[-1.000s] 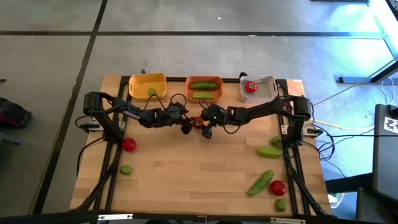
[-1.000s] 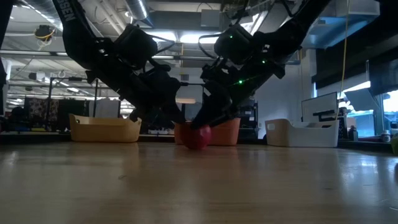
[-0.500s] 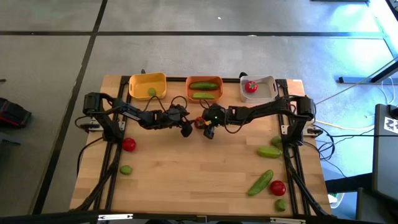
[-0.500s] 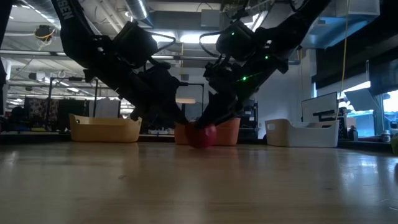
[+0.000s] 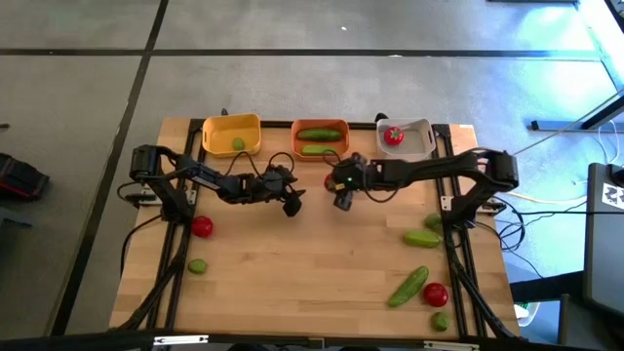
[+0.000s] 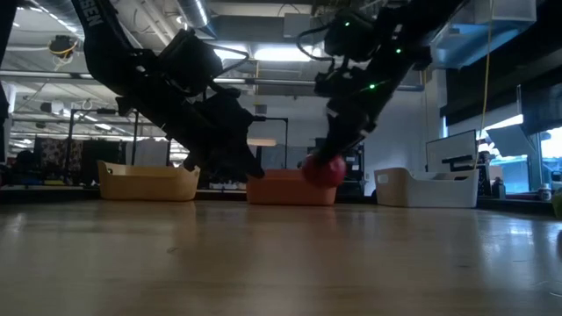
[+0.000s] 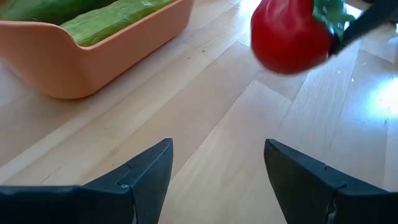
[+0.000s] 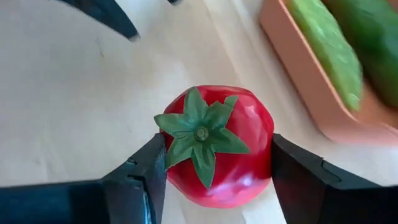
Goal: Sort produce into baskets
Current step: Put the tomato into the white bin
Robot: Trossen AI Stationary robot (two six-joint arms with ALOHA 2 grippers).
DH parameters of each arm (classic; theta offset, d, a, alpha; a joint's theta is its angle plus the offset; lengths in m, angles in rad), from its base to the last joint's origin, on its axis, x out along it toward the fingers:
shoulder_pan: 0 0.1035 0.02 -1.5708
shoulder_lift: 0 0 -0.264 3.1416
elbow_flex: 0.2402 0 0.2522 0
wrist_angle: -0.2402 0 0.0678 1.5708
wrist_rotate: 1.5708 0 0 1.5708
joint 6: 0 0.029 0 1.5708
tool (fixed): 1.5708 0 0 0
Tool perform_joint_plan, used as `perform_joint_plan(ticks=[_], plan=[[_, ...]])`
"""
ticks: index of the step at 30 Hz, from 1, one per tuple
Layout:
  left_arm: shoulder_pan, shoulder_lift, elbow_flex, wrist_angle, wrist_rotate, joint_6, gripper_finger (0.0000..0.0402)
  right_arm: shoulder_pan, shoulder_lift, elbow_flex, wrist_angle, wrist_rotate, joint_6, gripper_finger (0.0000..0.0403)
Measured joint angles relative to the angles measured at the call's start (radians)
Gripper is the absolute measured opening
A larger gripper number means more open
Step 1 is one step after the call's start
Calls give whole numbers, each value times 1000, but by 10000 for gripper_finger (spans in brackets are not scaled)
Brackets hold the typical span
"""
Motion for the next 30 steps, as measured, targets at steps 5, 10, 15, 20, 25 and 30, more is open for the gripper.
perform_joint_plan(ticks=[5,10,15,20,25,30], plan=[[-1,0,0,0,0,0,249,0,-82,0,-121,102,1,212],[-4,0,0,0,-1,0,249,-14,-166,0,-239,218,1,213],[-4,0,0,0,-1,0,249,-87,-255,-32,-322,280,2,213],[-4,0,0,0,-2,0,249,-211,-332,-87,-339,278,2,213],[-4,0,0,0,-5,0,249,-356,-363,-124,-342,255,-3,213],[-4,0,0,0,-5,1,249,-484,-363,-127,-322,216,-23,213]])
